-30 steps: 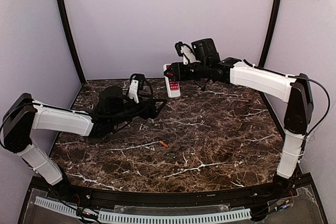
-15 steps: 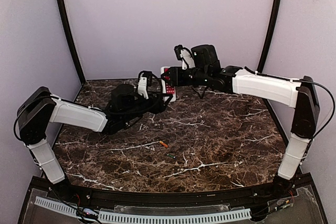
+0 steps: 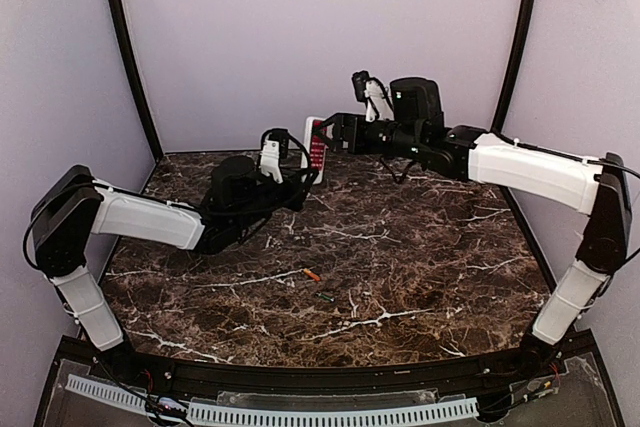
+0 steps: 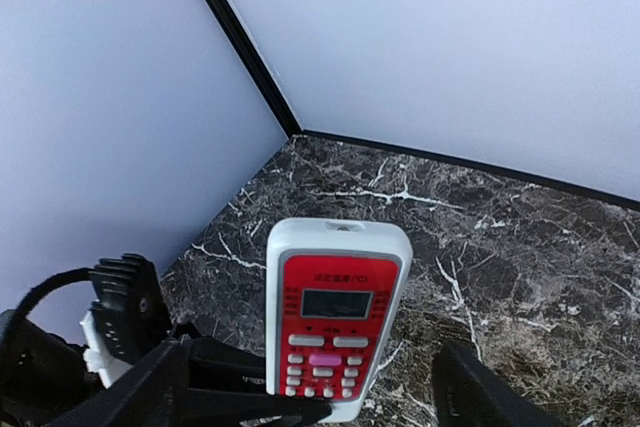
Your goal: Load the batteries into the remote control
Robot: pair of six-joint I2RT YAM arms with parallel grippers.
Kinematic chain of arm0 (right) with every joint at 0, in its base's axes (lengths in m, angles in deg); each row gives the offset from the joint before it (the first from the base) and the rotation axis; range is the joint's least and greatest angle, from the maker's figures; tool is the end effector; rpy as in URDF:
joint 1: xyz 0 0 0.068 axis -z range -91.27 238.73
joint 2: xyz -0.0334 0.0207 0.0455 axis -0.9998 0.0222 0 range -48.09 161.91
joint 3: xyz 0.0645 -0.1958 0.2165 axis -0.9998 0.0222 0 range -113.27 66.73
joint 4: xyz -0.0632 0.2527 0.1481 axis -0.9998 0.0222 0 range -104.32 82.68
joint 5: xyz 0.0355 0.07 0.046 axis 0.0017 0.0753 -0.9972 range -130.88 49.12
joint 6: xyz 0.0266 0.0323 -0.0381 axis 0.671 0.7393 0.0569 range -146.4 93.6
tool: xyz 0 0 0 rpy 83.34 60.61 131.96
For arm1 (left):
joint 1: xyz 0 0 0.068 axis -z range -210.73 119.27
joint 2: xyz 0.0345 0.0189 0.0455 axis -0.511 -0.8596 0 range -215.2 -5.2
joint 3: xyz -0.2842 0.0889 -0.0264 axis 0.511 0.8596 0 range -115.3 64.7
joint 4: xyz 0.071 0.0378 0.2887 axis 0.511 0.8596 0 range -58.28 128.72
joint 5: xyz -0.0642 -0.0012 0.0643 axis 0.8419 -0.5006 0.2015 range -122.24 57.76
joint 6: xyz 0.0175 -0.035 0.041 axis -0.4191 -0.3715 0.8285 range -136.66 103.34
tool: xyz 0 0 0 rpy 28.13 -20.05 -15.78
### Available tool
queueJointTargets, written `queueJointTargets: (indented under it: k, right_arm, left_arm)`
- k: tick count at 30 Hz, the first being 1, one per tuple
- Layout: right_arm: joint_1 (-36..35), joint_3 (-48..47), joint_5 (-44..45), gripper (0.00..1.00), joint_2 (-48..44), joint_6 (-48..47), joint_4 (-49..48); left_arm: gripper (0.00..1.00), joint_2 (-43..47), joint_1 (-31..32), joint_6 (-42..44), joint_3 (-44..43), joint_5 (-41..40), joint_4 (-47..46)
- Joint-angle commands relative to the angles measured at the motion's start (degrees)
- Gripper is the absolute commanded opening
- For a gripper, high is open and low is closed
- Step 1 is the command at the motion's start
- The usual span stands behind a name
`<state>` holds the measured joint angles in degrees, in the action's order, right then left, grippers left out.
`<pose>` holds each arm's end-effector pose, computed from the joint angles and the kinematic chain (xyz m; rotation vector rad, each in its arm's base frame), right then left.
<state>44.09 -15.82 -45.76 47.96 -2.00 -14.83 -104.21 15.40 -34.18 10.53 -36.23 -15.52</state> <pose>0.3198 0.3204 0.3691 -0.3965 1.8553 0.9213 0.2956 -0.3035 0.2469 0.3361 1.5519 -0.8258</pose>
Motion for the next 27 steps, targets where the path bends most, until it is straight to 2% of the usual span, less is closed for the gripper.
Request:
queueJointTargets:
  k: [1, 4, 8, 9, 12, 15, 17, 20, 23, 27]
  right_arm:
    - [0.6, 2.6, 0.8, 0.93, -7.2, 0.8, -1.2]
    - [1.2, 5.5, -0.3, 0.99, -10.1, 0.7, 0.2]
    - [2.8, 8.0, -3.7, 0.98, -12.8, 0.3, 4.9]
    - [3.1, 8.3, -4.9, 0.99, -13.2, 0.3, 5.7]
    - [4.0, 8.4, -8.0, 0.99, -14.2, 0.3, 7.6]
    - [5.1, 9.4, -13.1, 0.99, -15.1, 0.3, 7.7]
    - [6.2, 8.9, -15.4, 0.99, -15.0, 1.0, 9.3]
    - [8.9, 8.7, -17.2, 0.99, -15.5, 1.4, 14.4]
    - [12.4, 10.6, -21.2, 0.98, -17.2, 3.9, 14.8]
    - [14.5, 12.8, -29.3, 0.95, -15.2, 8.1, 13.1]
  left_arm:
    - [0.11, 5.3, -0.5, 9.9, 1.4, -6.0, 2.4]
    - [0.1, 6.2, 0.1, 20.1, 1.1, -11.8, 5.1]
    - [0.1, 5.1, 3.3, 41.1, 1.6, -22.7, 1.6]
    - [0.09, 3.9, 4.0, 48.7, 1.9, -24.6, -0.1]
    - [0.08, -0.4, 7.9, 65.2, 3.4, -30.8, -13.5]
    - [0.07, -5.1, 10.8, 84.1, 3.8, -32.7, -28.3]
    - [0.07, -8.1, 12.4, 91.3, 3.6, -32.6, -33.1]
    - [0.07, -8.5, 14.0, 94.1, 4.1, -31.6, -34.6]
    - [0.07, -9.0, 14.4, 99.9, 4.0, -32.2, -38.9]
    - [0.07, -9.8, 14.5, 106.8, 3.2, -31.5, -44.3]
